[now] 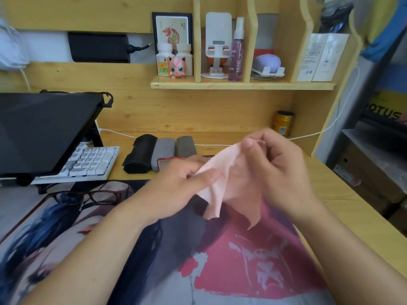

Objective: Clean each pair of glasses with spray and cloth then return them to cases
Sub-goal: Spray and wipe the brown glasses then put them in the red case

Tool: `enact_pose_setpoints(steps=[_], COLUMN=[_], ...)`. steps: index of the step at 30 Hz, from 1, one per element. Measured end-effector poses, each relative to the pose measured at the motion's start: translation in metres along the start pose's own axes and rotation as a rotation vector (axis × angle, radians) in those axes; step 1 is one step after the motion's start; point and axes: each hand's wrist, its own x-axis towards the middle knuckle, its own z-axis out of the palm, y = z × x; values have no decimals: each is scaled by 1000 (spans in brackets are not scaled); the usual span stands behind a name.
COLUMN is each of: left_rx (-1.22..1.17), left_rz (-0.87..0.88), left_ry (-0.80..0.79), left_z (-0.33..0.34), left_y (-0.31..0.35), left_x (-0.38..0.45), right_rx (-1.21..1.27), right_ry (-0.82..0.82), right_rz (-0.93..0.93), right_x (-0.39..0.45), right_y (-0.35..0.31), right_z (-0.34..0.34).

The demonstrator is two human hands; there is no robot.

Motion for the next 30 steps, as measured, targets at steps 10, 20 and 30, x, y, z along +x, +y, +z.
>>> enact_pose_setpoints(steps=[10, 20, 30], left_rx=[139, 683, 459], left_rz=[-219, -250, -251], left_ry=[112, 673, 615], left_z=[-22, -139, -159], left_y=[8, -36, -66], left_x=[-16, -149, -175], right_rx=[-174, -531, -654], right_ry=[-226, -692, -706], right_rz=[471, -349, -730], right_x=[4, -14, 2], right_y=[34, 0, 4], right_z=[3, 89, 179])
